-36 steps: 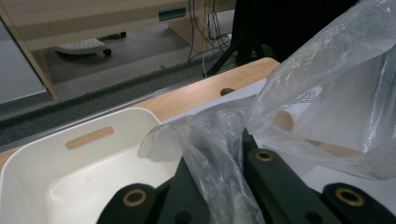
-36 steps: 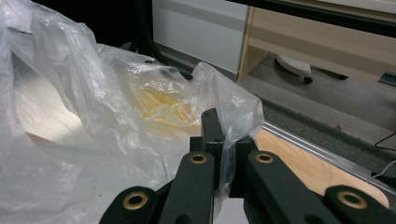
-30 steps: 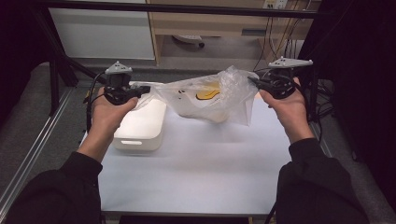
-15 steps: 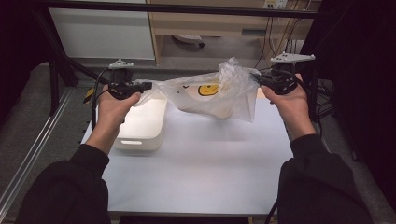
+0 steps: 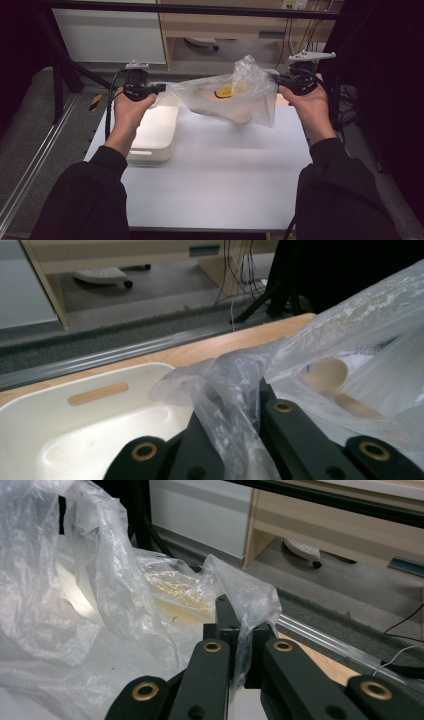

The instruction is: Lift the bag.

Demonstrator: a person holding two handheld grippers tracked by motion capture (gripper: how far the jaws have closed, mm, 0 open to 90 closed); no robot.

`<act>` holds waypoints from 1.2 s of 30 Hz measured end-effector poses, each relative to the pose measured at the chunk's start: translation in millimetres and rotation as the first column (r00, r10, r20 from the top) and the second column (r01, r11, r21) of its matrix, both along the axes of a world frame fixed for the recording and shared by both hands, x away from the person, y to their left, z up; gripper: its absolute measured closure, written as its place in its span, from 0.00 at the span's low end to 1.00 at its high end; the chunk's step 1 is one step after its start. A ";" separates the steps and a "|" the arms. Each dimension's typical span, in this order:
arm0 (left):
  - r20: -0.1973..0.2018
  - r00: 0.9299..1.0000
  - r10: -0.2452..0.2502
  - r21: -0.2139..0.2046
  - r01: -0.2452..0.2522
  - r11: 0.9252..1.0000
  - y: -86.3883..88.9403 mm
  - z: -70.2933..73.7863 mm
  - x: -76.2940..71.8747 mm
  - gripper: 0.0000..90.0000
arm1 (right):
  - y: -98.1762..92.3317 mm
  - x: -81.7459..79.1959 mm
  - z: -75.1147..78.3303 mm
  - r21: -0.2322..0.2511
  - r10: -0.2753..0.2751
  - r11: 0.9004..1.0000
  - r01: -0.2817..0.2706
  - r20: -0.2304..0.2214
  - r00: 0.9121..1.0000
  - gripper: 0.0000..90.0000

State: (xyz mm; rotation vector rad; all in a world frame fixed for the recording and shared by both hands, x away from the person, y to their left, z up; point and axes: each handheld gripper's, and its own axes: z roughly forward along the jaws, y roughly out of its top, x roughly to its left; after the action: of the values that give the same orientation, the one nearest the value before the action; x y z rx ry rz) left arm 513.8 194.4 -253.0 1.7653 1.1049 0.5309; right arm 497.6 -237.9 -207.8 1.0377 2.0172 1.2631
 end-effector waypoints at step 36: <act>-0.092 0.971 -0.222 -0.044 0.219 0.975 14.8 -73.8 -115.8 1.00 | -19.3 -65.8 -99.6 0.088 0.061 0.995 -0.050 -0.118 0.991 1.00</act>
State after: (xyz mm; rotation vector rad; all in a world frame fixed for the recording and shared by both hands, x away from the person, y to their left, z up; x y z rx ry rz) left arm 398.0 209.3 -326.8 1.8718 0.9612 0.2929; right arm 431.9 -257.1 -307.4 1.1285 2.1117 1.3545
